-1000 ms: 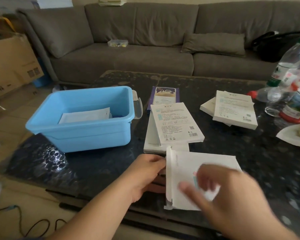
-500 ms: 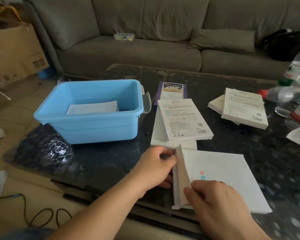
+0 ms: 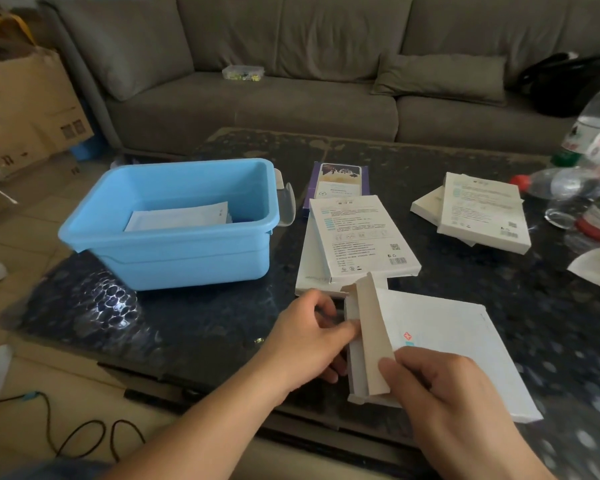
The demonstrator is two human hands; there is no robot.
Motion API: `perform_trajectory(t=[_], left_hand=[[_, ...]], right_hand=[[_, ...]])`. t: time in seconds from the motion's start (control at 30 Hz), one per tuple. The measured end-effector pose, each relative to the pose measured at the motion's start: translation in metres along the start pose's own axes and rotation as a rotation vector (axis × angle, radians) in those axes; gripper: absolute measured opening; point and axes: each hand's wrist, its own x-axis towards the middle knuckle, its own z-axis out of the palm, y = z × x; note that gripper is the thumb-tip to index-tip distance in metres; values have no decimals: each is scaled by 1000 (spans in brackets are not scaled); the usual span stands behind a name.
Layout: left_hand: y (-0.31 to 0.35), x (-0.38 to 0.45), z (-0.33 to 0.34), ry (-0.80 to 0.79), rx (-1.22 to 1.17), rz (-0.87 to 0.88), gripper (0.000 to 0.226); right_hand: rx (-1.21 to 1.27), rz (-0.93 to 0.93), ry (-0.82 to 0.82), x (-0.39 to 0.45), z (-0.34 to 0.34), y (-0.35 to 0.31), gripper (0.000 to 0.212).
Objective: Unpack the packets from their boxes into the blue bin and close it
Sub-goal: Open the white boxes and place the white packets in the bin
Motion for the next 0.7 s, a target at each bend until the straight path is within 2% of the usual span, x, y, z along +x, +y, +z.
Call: perform_trajectory(t=[0.1, 0.2, 0.27, 0.43, 0.53, 0.7], left_hand=[[-9, 4, 1, 128, 203, 210, 32], [-14, 7, 3, 112, 208, 341, 16], [-15, 7, 5, 76, 179, 333, 12], [-12, 9, 6, -49, 253, 243, 22], [-8, 11, 8, 0, 348, 244, 18], [-4, 9, 15, 88, 578, 268, 20]], right_hand=[[9, -31, 22, -2, 1, 1, 28], [-38, -52, 37, -4, 4, 6, 19], [-66, -43, 38, -4, 6, 8, 13], [-67, -59, 58, -3, 6, 8, 20], [-49, -68, 68, -3, 6, 8, 28], [-69, -87, 105, -5, 6, 8, 29]])
